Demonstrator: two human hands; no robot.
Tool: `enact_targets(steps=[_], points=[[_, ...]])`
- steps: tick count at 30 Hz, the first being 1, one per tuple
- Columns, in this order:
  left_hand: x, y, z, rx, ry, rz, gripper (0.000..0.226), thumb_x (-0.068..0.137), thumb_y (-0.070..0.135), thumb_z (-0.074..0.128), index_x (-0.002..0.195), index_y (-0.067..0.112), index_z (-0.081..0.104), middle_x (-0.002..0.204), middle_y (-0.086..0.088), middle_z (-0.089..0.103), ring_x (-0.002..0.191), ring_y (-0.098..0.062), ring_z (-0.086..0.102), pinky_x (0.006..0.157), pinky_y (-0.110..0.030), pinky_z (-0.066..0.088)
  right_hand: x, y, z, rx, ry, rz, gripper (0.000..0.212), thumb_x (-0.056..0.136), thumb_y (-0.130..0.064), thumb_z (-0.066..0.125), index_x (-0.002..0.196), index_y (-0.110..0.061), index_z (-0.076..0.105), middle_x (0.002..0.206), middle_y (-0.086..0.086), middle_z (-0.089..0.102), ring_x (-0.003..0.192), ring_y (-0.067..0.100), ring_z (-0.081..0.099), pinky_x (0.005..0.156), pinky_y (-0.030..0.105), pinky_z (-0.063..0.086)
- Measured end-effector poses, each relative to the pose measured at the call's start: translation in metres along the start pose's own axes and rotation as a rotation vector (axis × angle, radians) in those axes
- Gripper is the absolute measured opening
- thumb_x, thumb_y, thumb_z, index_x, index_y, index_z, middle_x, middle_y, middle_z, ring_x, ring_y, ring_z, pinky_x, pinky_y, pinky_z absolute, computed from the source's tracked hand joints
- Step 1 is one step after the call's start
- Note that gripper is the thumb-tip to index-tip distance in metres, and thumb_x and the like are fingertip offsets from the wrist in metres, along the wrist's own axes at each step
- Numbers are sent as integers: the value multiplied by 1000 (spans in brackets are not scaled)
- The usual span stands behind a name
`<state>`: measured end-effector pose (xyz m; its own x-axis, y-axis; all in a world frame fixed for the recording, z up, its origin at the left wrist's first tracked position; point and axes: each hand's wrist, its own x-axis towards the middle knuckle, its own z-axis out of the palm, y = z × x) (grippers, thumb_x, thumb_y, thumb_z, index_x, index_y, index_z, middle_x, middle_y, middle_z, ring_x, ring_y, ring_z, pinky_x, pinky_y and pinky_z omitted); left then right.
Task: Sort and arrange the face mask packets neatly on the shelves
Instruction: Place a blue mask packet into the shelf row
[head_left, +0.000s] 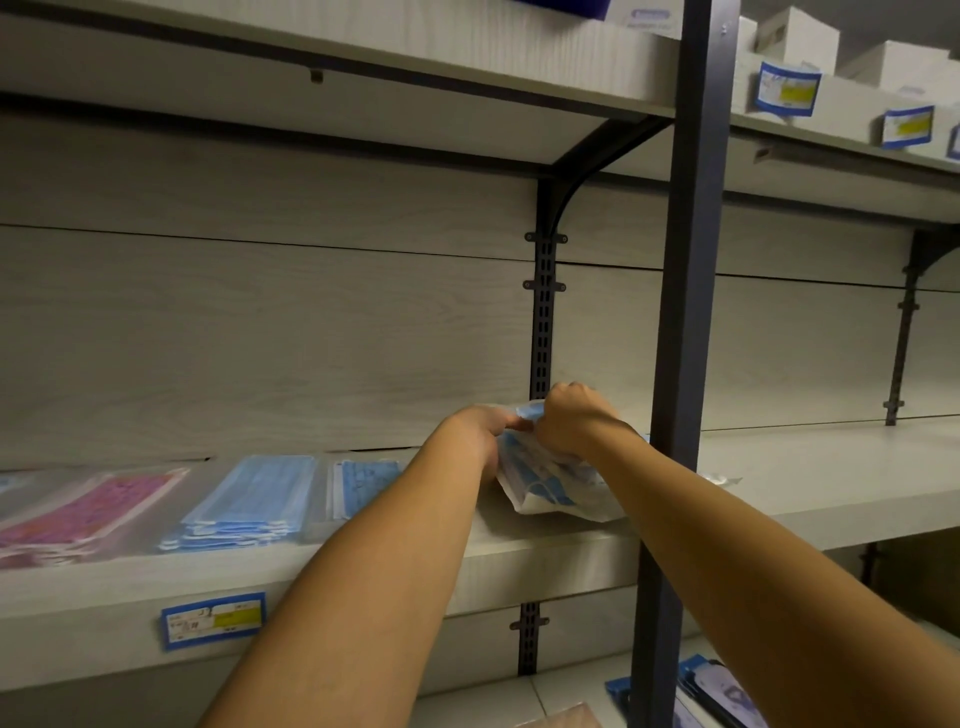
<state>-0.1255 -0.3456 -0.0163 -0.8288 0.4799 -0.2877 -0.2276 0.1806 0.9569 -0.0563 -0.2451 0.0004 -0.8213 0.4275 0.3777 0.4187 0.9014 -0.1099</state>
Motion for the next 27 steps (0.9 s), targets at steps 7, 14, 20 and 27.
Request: enact_targets(steps=[7, 14, 20, 27], points=[[8, -4, 5, 100, 60, 19, 42, 93, 9, 68, 130, -7, 55, 126, -21, 61, 125, -38, 56, 110, -47, 43, -2, 0, -6, 61, -20, -4, 37, 96, -15, 54, 130, 0, 55, 125, 20, 59, 110, 32, 59, 88, 33, 50], [11, 6, -16, 208, 120, 24, 47, 80, 8, 80, 119, -3, 56, 128, -22, 58, 119, -40, 57, 108, -50, 44, -4, -3, -17, 172, 15, -3, 36, 97, -13, 49, 130, 1, 53, 131, 21, 54, 115, 34, 57, 88, 33, 49], [44, 16, -61, 208, 152, -32, 81, 43, 2, 89, 119, -7, 62, 118, -24, 65, 106, -46, 65, 101, -56, 49, 0, -14, -28, 237, 21, 32, 33, 98, -16, 49, 124, 1, 58, 126, 22, 58, 109, 36, 60, 80, 34, 49], [-11, 11, -91, 220, 244, -16, 22, 79, -7, 75, 98, -8, 65, 91, -20, 68, 83, -35, 68, 89, -49, 55, 2, -16, -25, 344, -233, 158, 46, 91, -47, 58, 117, -9, 61, 115, 15, 64, 101, 31, 63, 82, 36, 48]])
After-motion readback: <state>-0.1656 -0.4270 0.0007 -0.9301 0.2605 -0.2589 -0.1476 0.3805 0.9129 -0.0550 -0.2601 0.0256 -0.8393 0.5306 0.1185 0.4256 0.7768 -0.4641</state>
